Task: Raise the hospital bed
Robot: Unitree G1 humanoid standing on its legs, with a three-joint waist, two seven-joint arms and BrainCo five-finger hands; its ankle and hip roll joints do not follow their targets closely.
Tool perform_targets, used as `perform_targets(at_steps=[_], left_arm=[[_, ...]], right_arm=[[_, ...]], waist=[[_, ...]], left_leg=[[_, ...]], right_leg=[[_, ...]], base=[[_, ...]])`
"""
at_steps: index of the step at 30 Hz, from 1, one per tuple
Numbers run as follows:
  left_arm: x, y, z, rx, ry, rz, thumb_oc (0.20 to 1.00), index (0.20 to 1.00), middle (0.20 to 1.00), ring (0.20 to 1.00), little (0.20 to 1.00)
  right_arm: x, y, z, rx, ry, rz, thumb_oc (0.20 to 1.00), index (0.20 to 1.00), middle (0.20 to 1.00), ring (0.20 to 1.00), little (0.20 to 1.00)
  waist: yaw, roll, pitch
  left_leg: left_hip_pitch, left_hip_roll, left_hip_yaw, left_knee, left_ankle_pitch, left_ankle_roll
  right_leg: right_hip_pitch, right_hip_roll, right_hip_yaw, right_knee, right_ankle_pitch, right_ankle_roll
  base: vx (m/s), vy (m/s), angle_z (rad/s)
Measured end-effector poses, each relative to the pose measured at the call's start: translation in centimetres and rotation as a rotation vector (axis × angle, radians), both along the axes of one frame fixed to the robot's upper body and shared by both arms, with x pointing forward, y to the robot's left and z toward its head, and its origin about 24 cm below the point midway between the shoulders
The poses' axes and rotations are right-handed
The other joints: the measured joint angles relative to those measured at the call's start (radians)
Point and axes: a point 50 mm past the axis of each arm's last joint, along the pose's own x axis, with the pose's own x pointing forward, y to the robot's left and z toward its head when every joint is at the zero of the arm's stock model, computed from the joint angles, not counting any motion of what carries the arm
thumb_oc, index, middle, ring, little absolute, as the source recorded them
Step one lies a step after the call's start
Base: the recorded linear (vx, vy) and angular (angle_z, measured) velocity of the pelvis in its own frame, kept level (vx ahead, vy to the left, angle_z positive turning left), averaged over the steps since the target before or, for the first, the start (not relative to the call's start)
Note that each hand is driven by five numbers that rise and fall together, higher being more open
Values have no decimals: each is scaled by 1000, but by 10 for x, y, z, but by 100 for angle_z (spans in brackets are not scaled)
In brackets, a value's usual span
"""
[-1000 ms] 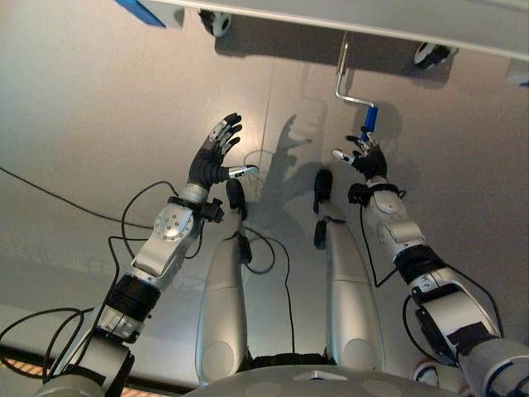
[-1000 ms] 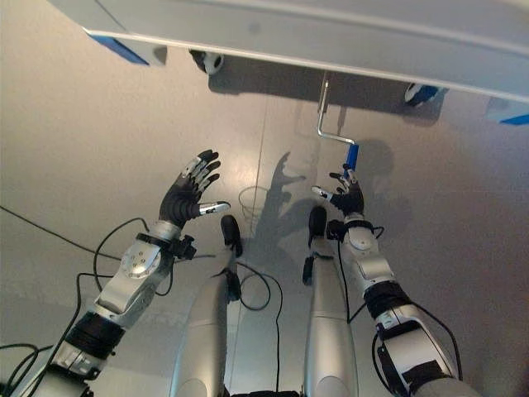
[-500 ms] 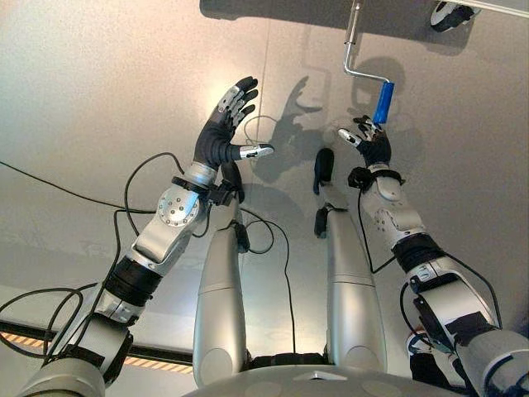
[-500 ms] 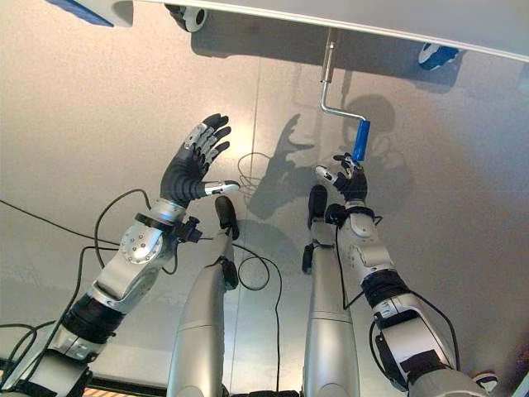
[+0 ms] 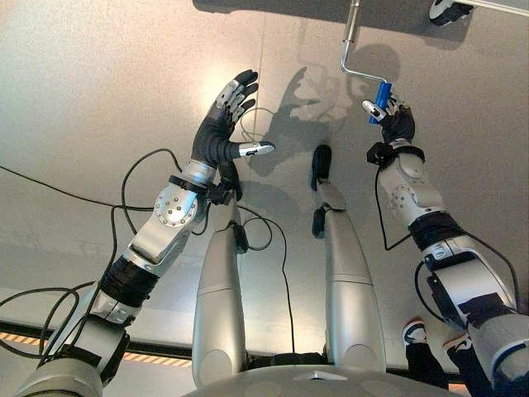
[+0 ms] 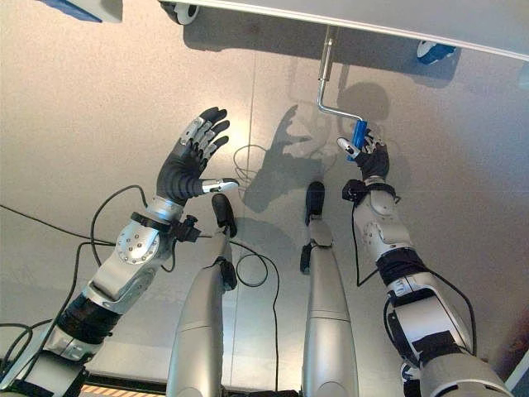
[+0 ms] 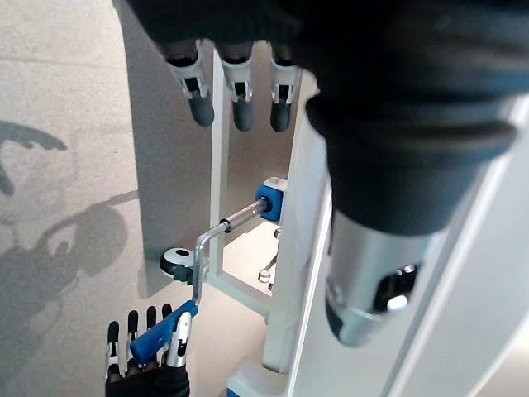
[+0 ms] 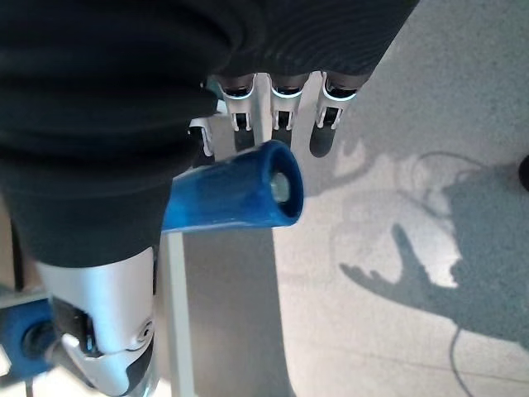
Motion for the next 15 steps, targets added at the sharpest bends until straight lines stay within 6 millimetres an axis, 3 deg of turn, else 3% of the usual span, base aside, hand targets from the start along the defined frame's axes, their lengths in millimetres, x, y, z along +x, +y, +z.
perform_targets(at_steps=[7, 10, 15], left_arm=[[-4, 8, 2, 55, -13, 11, 1000, 1000, 1000, 1000, 1000], [-5, 10, 3, 74, -16, 15, 1000, 1000, 1000, 1000, 1000], [-5, 8, 4, 88, -20, 3, 1000, 1000, 1000, 1000, 1000]], right_arm=[[-25, -20, 11, -151, -48, 111, 1000, 1000, 1000, 1000, 1000], [-26, -26, 16, -185, -45, 121, 1000, 1000, 1000, 1000, 1000], [-13, -12, 25, -200, -43, 180, 1000, 1000, 1000, 1000, 1000]], waist=[[-21, -32, -2], [-21, -32, -2], [-12, -32, -2]], left_leg=[[3, 0, -9, 0, 1, 1], [3, 0, -11, 0, 2, 1], [2, 0, -11, -1, 2, 1]], right_leg=[[15, -2, -10, -7, 0, 0], [15, -2, -10, -8, 0, 1], [13, -1, -10, -8, 0, 1]], base=[[7, -7, 2], [0, 0, 0], [0, 0, 0]])
